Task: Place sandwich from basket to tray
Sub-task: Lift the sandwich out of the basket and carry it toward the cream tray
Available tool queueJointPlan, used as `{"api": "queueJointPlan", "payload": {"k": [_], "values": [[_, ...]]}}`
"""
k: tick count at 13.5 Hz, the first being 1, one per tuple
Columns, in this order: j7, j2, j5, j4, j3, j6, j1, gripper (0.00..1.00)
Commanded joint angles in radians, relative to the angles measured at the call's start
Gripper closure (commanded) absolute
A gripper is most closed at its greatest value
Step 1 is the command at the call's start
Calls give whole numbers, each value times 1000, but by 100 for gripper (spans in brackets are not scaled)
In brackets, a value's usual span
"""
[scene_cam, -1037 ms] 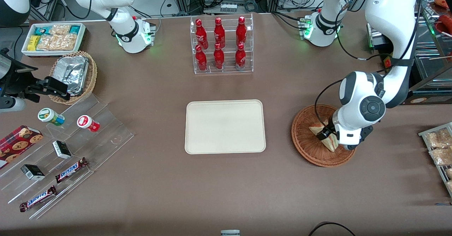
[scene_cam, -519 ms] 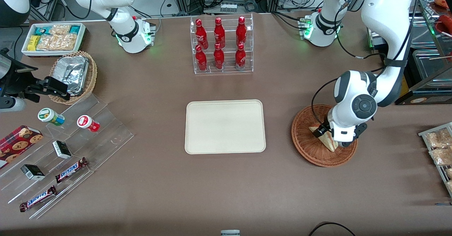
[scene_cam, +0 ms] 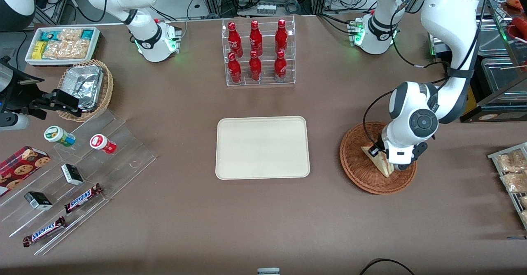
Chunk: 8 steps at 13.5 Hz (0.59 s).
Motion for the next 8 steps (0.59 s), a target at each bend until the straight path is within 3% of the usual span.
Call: {"api": "queueJointPlan", "payload": {"k": [1,8], "values": [[-25,-35,45,17,6,-44,-14,100],[-19,-38,42,360,-8,-448,-50,100]]}}
